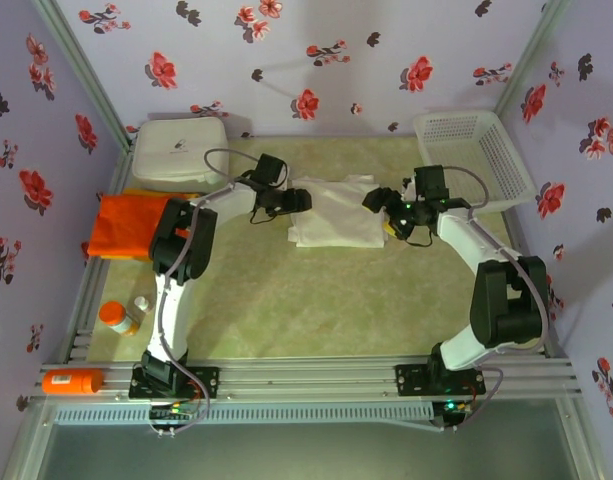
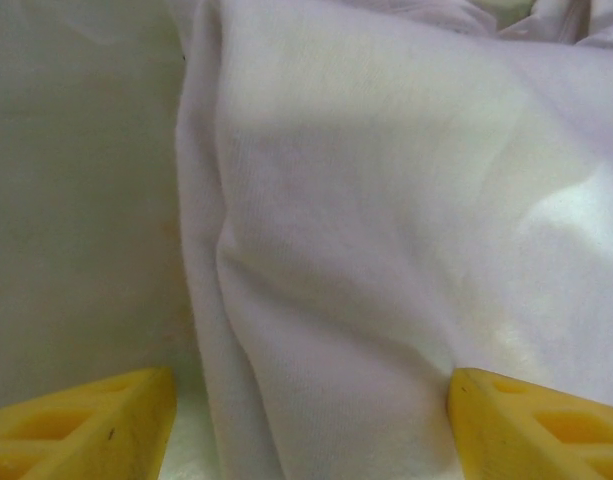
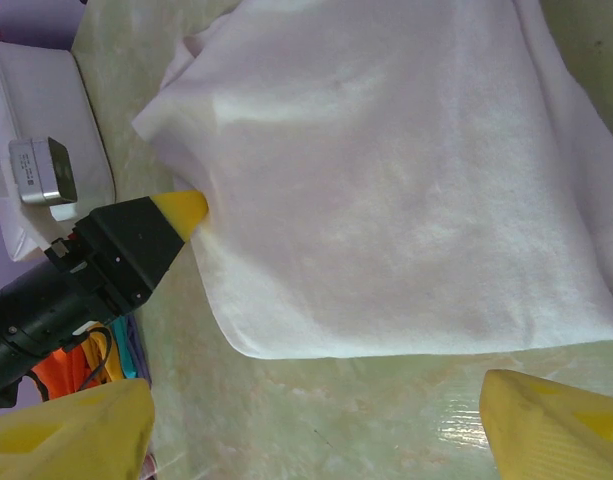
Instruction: Fold and stack the t-shirts
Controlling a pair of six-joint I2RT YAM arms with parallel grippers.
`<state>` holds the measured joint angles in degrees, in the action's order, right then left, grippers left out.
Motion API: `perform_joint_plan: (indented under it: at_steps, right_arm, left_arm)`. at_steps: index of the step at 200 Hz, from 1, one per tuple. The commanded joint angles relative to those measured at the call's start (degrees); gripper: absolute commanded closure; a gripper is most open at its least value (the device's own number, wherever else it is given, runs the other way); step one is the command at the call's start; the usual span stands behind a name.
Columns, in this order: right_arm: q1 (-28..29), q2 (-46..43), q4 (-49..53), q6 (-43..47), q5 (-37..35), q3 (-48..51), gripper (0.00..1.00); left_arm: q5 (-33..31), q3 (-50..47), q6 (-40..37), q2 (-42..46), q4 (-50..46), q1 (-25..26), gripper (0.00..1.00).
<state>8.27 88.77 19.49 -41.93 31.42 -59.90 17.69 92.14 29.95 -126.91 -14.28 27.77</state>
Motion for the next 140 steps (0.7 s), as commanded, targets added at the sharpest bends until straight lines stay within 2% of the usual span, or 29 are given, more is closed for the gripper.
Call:
perform_joint_plan:
  at_steps: [1,36,82,140]
  right_arm:
    - [0.1,0.9,0.9,1.2,-0.3,0.9,0.15]
    - [-0.1,1.0,0.7,1.2,0.0,1.2,0.15]
    - [-0.4,0.5,0.3,1.1,0.6,1.9,0.16]
    - [-1.4,0.6,-0.5,0.5,1.5,2.9,0.16]
  left_arm:
    - [3.7,1.6,1.4,-1.9,-2.8,0.6,0.29]
    - [7.3,2.6,3.0,-2.7,-3.9,1.1,0.30]
    - [7.8,4.1,3.6,-3.4,-5.7,2.3,0.32]
    - [8.2,4.6,5.2,-4.8,-4.5,2.6,0.52]
